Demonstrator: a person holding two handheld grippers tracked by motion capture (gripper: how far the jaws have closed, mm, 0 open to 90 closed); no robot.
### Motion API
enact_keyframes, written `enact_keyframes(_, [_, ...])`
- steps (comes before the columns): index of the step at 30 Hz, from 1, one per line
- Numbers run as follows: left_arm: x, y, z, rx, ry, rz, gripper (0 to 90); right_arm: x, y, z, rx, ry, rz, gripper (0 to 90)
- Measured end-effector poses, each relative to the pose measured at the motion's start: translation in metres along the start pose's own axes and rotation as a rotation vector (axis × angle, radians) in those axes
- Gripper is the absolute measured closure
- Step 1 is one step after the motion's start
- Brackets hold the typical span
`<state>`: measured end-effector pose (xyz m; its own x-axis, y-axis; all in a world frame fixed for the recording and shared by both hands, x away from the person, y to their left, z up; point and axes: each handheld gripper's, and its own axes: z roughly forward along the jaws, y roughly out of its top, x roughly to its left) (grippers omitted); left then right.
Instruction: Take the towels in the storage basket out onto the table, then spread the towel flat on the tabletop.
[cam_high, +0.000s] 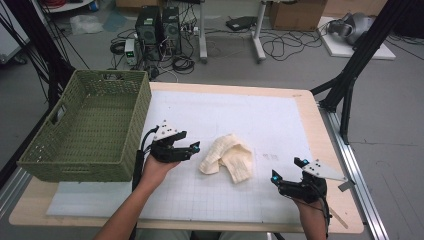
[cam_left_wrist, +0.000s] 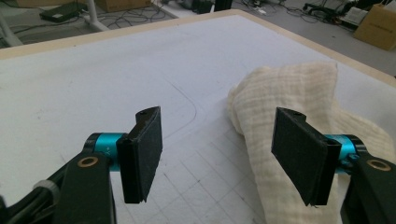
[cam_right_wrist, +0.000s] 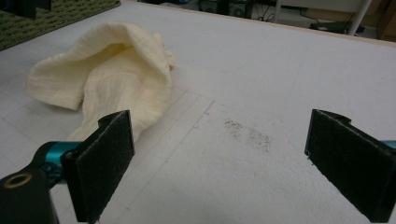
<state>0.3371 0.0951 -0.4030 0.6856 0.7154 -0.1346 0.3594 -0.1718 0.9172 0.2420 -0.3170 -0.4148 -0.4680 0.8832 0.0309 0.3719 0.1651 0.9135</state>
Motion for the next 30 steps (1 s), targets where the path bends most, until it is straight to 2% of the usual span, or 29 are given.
enact_keyframes(9, [-0.005,0.002,0.002,-0.014,-0.018,0.001,32.4,0.000,0.000,0.000,0.002,-0.002,-0.002,7.4])
enact_keyframes(11, [-0.008,0.004,0.005,-0.017,-0.016,0.011,27.9,0.000,0.000,-0.001,-0.001,-0.001,0.003,7.4])
enact_keyframes(12, [-0.009,0.006,0.006,-0.014,-0.018,0.013,22.4,-0.001,0.000,0.000,0.000,-0.001,-0.002,7.4])
enact_keyframes(13, [-0.011,0.006,0.007,-0.023,-0.024,0.009,17.5,-0.001,-0.001,0.000,0.008,-0.001,-0.002,7.4])
enact_keyframes(17, [-0.019,0.008,0.015,-0.005,-0.054,0.024,17.5,0.000,0.000,0.000,0.005,0.002,-0.006,7.4])
enact_keyframes(20, [-0.027,0.011,0.022,0.004,-0.092,0.044,19.5,-0.001,-0.001,0.000,0.006,-0.001,-0.004,7.4])
enact_keyframes(23, [-0.040,0.016,0.033,0.029,-0.163,0.099,28.4,0.000,-0.001,0.001,0.010,0.002,-0.014,7.4])
enact_keyframes(25, [-0.050,0.018,0.042,0.039,-0.184,0.130,30.0,0.002,0.000,0.001,0.016,0.001,-0.028,7.4])
enact_keyframes(27, [-0.060,0.019,0.052,0.081,-0.190,0.164,29.9,0.003,0.000,0.000,0.015,0.003,-0.020,7.4])
enact_keyframes(29, [-0.067,0.016,0.064,0.126,-0.190,0.180,30.2,0.002,0.000,0.000,0.012,0.006,-0.030,7.4])
enact_keyframes(30, [-0.071,0.014,0.067,0.156,-0.170,0.216,35.3,0.003,-0.001,0.000,0.013,0.005,-0.030,7.4])
